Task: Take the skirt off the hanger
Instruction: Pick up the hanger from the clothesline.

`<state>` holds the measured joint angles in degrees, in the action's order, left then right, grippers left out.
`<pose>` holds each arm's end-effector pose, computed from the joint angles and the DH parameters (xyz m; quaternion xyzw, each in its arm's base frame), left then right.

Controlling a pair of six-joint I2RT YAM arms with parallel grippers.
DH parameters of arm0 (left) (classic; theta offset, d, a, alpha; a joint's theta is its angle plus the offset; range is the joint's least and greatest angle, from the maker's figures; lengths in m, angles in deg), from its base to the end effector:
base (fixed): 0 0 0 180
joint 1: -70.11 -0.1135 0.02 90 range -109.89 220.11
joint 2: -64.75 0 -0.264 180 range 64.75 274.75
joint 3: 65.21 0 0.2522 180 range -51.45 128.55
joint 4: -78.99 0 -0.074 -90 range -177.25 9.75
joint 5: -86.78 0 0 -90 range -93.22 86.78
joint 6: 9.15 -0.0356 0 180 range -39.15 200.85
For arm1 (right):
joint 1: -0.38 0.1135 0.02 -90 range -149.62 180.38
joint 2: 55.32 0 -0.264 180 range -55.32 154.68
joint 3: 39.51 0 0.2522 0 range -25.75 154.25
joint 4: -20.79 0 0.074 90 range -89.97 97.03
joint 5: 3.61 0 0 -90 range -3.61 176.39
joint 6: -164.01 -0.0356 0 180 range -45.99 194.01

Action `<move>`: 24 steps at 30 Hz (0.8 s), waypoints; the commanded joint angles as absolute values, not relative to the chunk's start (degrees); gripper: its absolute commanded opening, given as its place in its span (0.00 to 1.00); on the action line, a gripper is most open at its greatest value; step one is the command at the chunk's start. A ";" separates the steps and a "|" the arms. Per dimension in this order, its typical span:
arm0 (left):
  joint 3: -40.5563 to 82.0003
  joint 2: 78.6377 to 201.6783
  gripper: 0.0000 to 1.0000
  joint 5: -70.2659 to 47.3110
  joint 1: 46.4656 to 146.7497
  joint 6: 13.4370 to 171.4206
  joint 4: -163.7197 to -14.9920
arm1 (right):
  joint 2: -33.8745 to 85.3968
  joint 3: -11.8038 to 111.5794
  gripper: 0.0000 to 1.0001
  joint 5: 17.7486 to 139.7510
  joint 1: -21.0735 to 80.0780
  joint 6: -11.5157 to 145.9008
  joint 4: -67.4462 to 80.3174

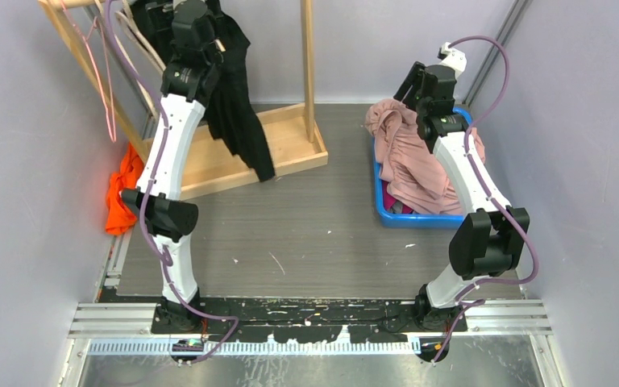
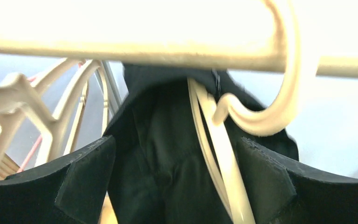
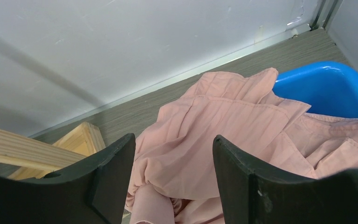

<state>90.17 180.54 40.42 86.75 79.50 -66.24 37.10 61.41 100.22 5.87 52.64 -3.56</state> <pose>0.4177 -0.0992 0.5203 -0.1721 0.6633 0.1584 0.7109 0.3841 0.0284 0.3849 0.1813 0.7744 0.0456 0.6044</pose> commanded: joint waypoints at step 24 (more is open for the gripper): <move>90.29 178.88 0.00 31.05 85.14 76.89 -63.17 | 35.96 60.78 0.67 100.63 5.05 52.23 0.58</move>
